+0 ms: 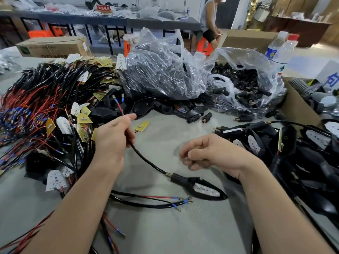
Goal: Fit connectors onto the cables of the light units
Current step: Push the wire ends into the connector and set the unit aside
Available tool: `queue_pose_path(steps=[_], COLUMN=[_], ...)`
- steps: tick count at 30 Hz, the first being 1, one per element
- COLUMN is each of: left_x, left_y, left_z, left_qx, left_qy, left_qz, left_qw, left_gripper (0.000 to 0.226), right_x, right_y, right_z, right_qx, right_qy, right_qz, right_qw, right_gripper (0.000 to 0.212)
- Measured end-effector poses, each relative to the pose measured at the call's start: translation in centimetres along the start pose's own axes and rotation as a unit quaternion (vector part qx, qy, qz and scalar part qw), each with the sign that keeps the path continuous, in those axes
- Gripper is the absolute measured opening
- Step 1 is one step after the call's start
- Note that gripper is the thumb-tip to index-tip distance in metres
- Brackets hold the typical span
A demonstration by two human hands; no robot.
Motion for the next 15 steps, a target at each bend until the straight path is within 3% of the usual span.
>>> queue_pose_path(steps=[4,8,12,15], left_x=[0.0,0.3,0.6,0.6], left_y=[0.7,0.9,0.9,0.8], left_z=[-0.6,-1.0,-1.1,-1.2], left_qx=[0.016,0.026,0.057,0.052], left_qy=[-0.084,-0.107,-0.095,-0.108], left_qz=[-0.068,-0.089,-0.072,-0.069], left_qw=[0.994,0.99,0.991,0.99], left_gripper=[0.023,0.022,0.03,0.029], right_x=[0.8,2.3,3.6,4.0], right_y=[-0.7,-0.5,-1.2,-1.1], right_z=[0.6,3.5,4.8,4.0], right_qx=[-0.155,-0.338,-0.316,-0.228], right_qy=[0.057,0.232,0.384,0.377], right_qz=[0.051,0.094,0.061,0.029], right_qw=[0.985,0.907,0.865,0.897], right_gripper=[0.027,0.027,0.037,0.033])
Point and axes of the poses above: each hand's wrist, its own y-axis away from the middle knuckle, its own z-axis out of the back of the hand, x = y × z, the point moved 5 cm from there along -y, towards the middle knuckle, and after that the axes turned 10 degrees about z, right-handed, at the moved point
